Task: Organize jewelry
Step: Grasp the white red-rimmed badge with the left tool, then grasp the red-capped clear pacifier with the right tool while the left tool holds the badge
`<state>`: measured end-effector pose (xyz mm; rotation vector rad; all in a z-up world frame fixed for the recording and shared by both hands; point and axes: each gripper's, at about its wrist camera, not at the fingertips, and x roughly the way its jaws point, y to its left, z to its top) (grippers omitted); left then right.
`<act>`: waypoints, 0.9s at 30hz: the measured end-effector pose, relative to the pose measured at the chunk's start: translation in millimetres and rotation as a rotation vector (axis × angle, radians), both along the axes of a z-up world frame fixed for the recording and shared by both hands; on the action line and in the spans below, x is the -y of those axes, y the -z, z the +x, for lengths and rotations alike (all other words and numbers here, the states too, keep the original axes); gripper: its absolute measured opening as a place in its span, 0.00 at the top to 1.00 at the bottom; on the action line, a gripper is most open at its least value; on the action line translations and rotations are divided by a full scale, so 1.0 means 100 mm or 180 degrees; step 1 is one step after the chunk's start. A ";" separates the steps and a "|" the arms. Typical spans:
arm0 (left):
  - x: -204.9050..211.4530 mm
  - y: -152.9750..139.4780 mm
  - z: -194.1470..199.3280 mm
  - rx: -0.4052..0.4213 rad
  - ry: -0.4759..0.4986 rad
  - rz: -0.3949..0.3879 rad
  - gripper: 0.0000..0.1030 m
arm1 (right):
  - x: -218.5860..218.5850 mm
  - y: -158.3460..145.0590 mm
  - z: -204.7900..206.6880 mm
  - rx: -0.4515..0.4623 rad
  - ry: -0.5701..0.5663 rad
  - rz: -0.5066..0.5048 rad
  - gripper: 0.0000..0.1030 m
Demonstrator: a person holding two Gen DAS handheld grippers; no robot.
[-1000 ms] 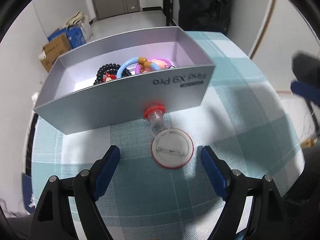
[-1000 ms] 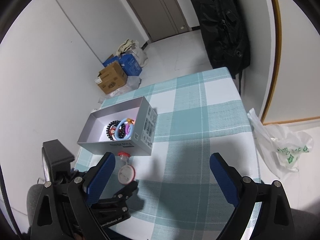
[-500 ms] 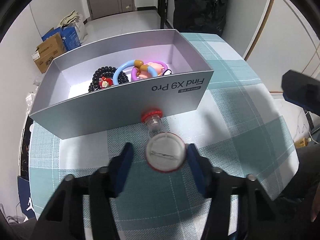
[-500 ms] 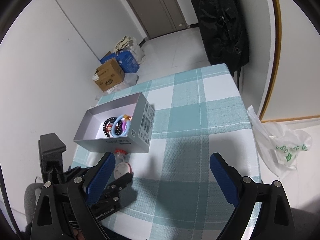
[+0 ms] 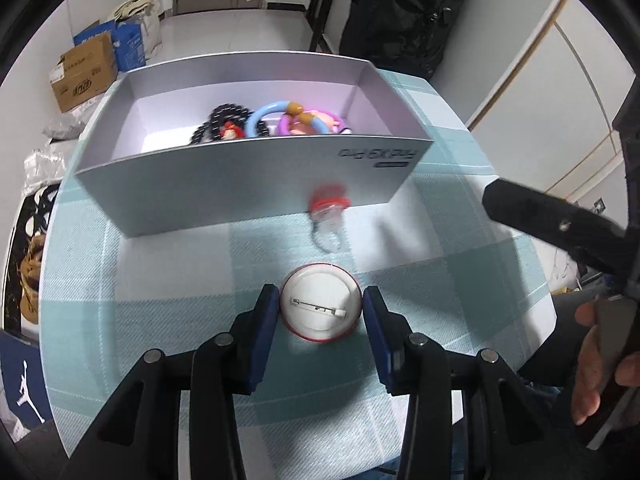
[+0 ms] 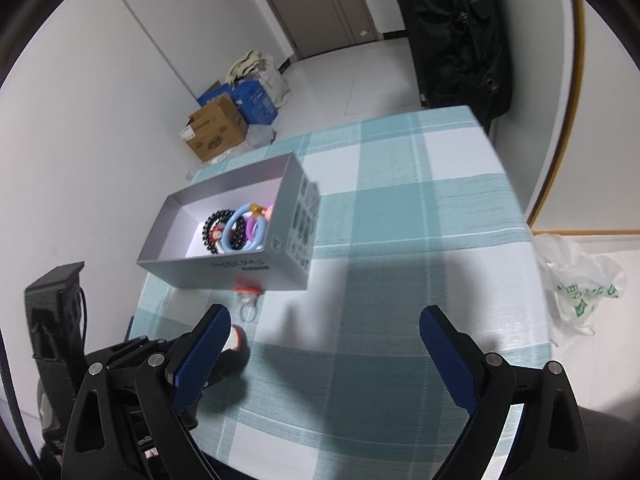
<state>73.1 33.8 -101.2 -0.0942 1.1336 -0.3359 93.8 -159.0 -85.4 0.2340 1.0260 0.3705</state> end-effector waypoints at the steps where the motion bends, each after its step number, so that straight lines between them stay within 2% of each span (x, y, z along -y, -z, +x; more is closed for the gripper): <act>1: -0.04 -0.01 0.00 -0.0027 -0.0027 -0.0079 0.64 | -0.03 0.01 0.00 -0.0014 -0.0021 -0.0001 0.07; 5: -0.24 -0.08 0.00 -0.0028 -0.0160 -0.0334 0.64 | -0.20 0.07 0.02 -0.0086 -0.0135 0.0003 0.07; 13: -0.61 -0.33 0.00 0.0195 -0.0495 -0.0731 0.64 | -0.58 0.17 0.05 -0.0133 -0.0417 0.0016 0.08; 15: -0.68 -0.38 0.00 0.0282 -0.0552 -0.0760 0.64 | -0.64 0.19 0.07 -0.0108 -0.0443 0.0009 0.12; 17: -0.72 -0.39 0.00 0.0325 -0.0583 -0.0792 0.64 | -0.71 0.23 0.09 -0.0129 -0.0502 0.0008 0.26; 19: -0.76 -0.40 -0.01 0.0358 -0.0603 -0.0819 0.64 | -0.79 0.29 0.11 -0.0198 -0.0567 -0.0026 0.33; 25: -0.88 -0.42 -0.02 0.0368 -0.0620 -0.0884 0.64 | -0.92 0.35 0.14 -0.0095 -0.0630 -0.0212 0.48; 27: -0.91 -0.43 -0.01 0.0374 -0.0613 -0.0904 0.64 | -0.94 0.35 0.15 -0.0050 -0.0628 -0.0260 0.50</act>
